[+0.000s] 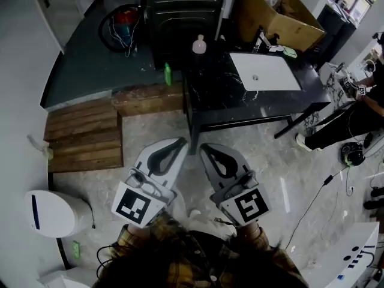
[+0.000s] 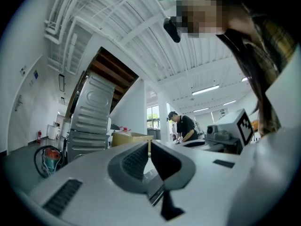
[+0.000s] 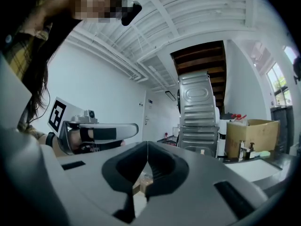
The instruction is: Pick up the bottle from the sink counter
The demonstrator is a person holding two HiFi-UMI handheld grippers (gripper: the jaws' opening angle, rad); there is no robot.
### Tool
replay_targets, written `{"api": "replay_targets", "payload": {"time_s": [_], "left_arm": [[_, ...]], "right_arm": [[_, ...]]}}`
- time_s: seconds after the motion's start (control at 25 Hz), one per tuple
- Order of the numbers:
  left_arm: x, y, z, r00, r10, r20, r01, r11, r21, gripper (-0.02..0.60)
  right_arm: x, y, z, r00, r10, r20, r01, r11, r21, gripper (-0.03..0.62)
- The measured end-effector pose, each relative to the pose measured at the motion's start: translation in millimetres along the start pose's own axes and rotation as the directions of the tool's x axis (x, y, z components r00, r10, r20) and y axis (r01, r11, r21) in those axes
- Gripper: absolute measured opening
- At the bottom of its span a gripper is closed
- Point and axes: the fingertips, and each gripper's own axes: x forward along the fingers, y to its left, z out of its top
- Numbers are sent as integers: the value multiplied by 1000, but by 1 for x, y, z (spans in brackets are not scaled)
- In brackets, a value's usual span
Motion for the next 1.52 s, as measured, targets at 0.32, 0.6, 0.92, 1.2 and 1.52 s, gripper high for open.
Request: {"api": "replay_targets", "payload": {"time_s": [0.32, 0.6, 0.92, 1.2, 1.52], "left_arm": [[67, 98, -14, 997, -64, -34, 62, 997, -36, 31], [107, 157, -22, 990, -135, -28, 135, 991, -19, 31], [120, 204, -34, 983, -174, -58, 172, 984, -36, 31], [134, 208, -48, 972, -216, -89, 212, 976, -52, 31], [178, 216, -71, 970, -212, -116, 207, 977, -52, 31]], "right_arm": [[95, -58, -4, 998, -63, -26, 63, 998, -1, 17], [153, -99, -9, 989, -145, -31, 145, 989, 6, 17], [197, -119, -11, 980, -196, -45, 195, 981, -8, 17], [197, -145, -13, 963, -264, -47, 265, 964, 4, 17], [209, -194, -32, 963, -259, -74, 261, 965, 17, 17]]}}
